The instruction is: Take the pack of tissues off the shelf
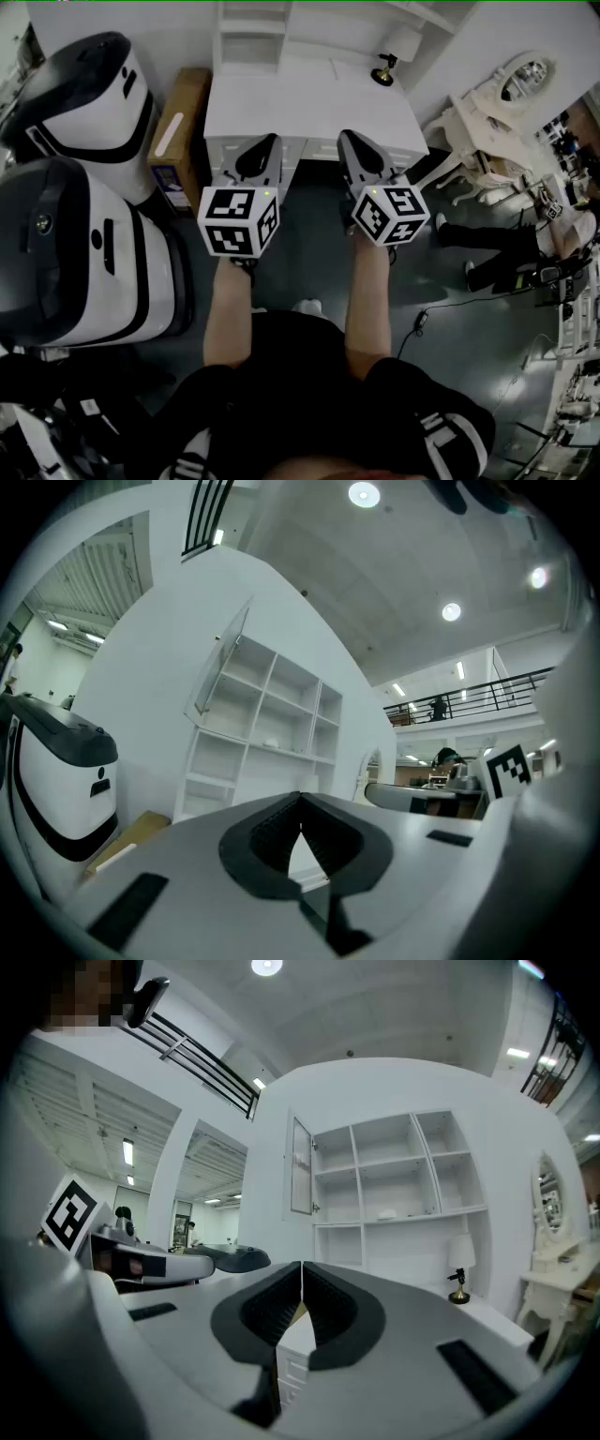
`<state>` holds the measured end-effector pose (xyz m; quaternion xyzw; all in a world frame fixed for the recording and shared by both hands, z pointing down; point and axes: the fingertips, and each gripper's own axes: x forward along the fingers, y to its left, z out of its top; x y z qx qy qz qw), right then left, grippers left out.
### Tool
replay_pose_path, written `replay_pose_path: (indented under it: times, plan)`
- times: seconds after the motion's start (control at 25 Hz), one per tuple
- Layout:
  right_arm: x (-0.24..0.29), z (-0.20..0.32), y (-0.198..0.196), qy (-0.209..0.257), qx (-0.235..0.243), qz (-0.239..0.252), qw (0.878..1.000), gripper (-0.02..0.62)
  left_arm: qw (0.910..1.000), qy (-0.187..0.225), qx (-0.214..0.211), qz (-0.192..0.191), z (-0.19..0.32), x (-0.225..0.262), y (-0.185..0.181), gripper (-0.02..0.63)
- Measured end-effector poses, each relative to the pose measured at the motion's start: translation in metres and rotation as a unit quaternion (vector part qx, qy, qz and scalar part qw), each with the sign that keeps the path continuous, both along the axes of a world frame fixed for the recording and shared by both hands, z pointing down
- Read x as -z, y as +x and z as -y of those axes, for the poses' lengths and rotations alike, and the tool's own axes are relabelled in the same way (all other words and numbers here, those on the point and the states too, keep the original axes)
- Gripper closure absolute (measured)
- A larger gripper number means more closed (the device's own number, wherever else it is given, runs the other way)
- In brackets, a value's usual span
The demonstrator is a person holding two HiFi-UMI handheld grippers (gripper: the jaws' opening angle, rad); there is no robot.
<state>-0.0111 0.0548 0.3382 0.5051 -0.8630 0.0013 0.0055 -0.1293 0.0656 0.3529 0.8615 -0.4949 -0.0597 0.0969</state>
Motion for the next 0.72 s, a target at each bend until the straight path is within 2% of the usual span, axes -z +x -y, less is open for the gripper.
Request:
replay_pose_path:
  times: [0.4,0.72]
  plan:
    - [-0.001,-0.001,-0.007,0.005,0.003,0.003,1.000,0.572,0.9998,-0.007,0.010,-0.016,-0.001,-0.006,-0.014,0.595]
    - [0.000,-0.001,-0.012,0.004,0.002,-0.013,1.000,0.572,0.9993,0.001,0.013,-0.036,0.006,0.001,-0.022,0.595]
